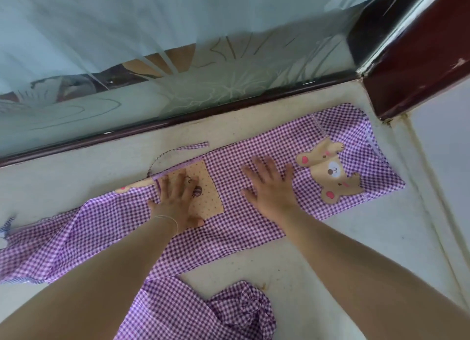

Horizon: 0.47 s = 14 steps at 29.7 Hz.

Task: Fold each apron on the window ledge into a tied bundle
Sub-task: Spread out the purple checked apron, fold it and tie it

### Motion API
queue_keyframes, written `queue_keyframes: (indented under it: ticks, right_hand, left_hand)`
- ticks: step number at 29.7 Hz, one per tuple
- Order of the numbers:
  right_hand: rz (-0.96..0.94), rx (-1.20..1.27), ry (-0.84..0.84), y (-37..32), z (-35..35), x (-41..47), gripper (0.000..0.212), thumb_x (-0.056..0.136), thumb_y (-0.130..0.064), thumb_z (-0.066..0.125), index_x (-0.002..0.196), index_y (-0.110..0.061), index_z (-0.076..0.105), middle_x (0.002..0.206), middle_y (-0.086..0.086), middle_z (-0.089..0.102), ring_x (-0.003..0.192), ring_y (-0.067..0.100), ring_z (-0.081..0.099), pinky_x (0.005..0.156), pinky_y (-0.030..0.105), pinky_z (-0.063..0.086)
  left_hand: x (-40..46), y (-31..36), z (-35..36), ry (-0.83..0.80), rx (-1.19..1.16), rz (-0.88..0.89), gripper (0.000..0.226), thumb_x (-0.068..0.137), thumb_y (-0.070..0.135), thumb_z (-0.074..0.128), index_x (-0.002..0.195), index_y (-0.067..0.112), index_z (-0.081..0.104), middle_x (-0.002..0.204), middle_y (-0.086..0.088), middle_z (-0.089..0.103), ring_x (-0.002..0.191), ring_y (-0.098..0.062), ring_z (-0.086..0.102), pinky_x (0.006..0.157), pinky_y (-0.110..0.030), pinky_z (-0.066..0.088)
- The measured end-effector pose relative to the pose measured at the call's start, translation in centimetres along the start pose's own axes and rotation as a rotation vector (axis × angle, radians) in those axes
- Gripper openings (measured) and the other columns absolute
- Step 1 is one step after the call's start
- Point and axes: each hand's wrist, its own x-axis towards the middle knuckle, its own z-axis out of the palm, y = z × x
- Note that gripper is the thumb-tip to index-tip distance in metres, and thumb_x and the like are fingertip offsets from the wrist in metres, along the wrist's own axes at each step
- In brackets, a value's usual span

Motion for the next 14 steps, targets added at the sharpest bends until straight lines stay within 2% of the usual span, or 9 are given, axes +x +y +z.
queue_keyframes:
  ticks: [2, 5, 7, 9, 11, 14]
  right_hand:
    - [0.219, 0.078, 0.045, 5.3, -0.2, 0.1, 0.069, 0.092, -0.068, 0.005, 0.15, -0.035, -0.013, 0.159, -0.003, -0.017, 0.146, 0.028, -0.016, 0.11, 0.063, -0.011]
    - [0.506, 0.164, 0.092, 12.5, -0.3, -0.5, 0.062, 0.097, -0.056, 0.01, 0.151, -0.034, -0.012, 0.161, -0.002, -0.013, 0.147, 0.028, -0.011, 0.112, 0.067, 0.001]
    - [0.685, 0.26, 0.064, 15.6, -0.8, -1.0, 0.062, 0.098, -0.052, 0.014, 0.152, -0.032, -0.008, 0.161, -0.002, -0.013, 0.147, 0.027, -0.013, 0.111, 0.068, 0.004]
    - [0.781, 0.324, 0.076, 16.3, -1.6, -1.1, 0.062, 0.099, -0.048, 0.019, 0.153, -0.029, -0.005, 0.161, 0.001, -0.012, 0.147, 0.03, -0.012, 0.112, 0.067, 0.005]
    - [0.715, 0.263, 0.167, 14.3, -2.5, -1.1, 0.063, 0.1, -0.048, 0.022, 0.153, -0.027, -0.006, 0.161, 0.005, -0.009, 0.147, 0.033, -0.01, 0.113, 0.066, 0.005]
    - [0.285, 0.202, 0.247, 7.4, -2.4, -1.2, 0.065, 0.099, -0.056, 0.021, 0.153, -0.029, -0.004, 0.161, 0.004, -0.007, 0.147, 0.035, -0.006, 0.115, 0.06, 0.0]
  left_hand:
    - [0.1, -0.1, 0.1, 0.007, 0.002, 0.0, 0.115, 0.076, 0.06, 0.067, 0.147, 0.037, -0.022, 0.151, 0.007, -0.037, 0.138, -0.034, -0.035, 0.108, -0.071, 0.012]
    - [0.3, -0.2, 0.4, 0.02, -0.001, -0.002, 0.116, 0.076, 0.058, 0.068, 0.147, 0.037, -0.021, 0.152, 0.007, -0.036, 0.138, -0.034, -0.034, 0.108, -0.071, 0.012]
    - [0.2, -0.2, 0.6, 0.02, -0.001, -0.011, 0.116, 0.075, 0.058, 0.068, 0.147, 0.037, -0.021, 0.152, 0.007, -0.036, 0.138, -0.033, -0.034, 0.108, -0.071, 0.012]
    - [0.3, -0.2, 0.6, 0.031, 0.004, -0.015, 0.116, 0.075, 0.058, 0.068, 0.147, 0.037, -0.02, 0.152, 0.007, -0.036, 0.138, -0.033, -0.034, 0.108, -0.071, 0.012]
    - [0.3, 0.1, 0.5, 0.028, -0.003, -0.016, 0.116, 0.075, 0.057, 0.069, 0.148, 0.037, -0.019, 0.152, 0.007, -0.036, 0.138, -0.032, -0.035, 0.109, -0.07, 0.012]
    - [0.1, 0.2, 0.5, 0.042, 0.001, -0.016, 0.116, 0.075, 0.057, 0.069, 0.148, 0.037, -0.019, 0.152, 0.007, -0.036, 0.138, -0.032, -0.034, 0.109, -0.07, 0.012]
